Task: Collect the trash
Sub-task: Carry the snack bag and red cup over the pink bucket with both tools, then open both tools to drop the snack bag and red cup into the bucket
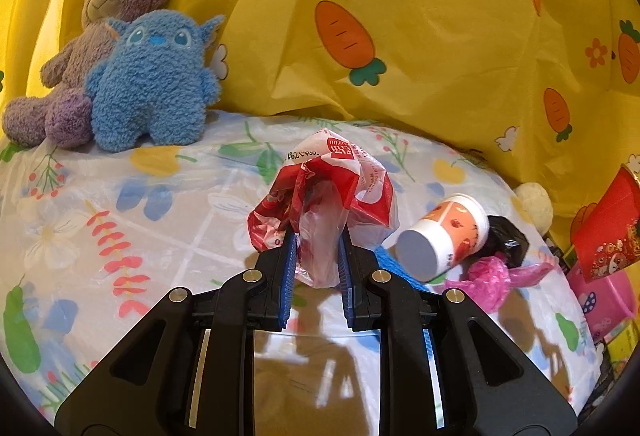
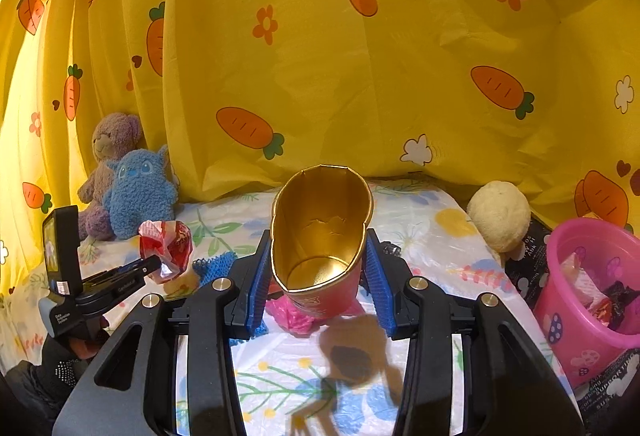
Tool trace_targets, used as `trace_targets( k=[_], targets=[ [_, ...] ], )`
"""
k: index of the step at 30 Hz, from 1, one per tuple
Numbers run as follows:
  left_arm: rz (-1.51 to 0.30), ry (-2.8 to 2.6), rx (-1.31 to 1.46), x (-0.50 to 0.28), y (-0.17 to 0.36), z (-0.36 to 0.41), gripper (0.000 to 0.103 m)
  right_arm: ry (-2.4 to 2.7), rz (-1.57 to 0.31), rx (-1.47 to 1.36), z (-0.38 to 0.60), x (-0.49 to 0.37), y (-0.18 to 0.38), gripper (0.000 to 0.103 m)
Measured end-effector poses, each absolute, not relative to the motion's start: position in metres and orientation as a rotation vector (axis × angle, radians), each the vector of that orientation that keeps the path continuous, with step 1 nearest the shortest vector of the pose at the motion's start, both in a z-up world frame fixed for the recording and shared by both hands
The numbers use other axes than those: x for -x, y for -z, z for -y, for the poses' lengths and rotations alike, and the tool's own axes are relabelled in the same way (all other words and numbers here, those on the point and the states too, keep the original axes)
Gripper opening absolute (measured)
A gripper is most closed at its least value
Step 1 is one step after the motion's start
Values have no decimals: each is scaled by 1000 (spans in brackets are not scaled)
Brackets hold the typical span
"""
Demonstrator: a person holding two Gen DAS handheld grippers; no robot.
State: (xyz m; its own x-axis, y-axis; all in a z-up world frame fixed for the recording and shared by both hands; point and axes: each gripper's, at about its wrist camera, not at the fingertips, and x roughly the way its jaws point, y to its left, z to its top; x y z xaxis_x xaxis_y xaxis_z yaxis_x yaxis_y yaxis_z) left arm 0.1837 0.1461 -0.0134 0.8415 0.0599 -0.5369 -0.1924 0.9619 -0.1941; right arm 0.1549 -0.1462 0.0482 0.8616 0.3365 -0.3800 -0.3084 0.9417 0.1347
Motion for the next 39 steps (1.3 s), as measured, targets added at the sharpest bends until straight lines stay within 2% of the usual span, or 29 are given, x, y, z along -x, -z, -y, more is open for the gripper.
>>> trace_targets(
  k=[12,23,29,39],
  targets=[
    [-511,268,94,-175,-41,25,19,-71,-391,-111,260,-150,-41,44],
    [-584,622,21,-211,-29,203,19,253,-385,-180,392,-150,-30,44],
    [-630,710,-12,-227,-15,259,19,292,-394,-200,423,-153,-22,44],
    [-694,731,-16,-268,-3,303,19,318,-381,-207,441,-158,-23,44]
  ],
)
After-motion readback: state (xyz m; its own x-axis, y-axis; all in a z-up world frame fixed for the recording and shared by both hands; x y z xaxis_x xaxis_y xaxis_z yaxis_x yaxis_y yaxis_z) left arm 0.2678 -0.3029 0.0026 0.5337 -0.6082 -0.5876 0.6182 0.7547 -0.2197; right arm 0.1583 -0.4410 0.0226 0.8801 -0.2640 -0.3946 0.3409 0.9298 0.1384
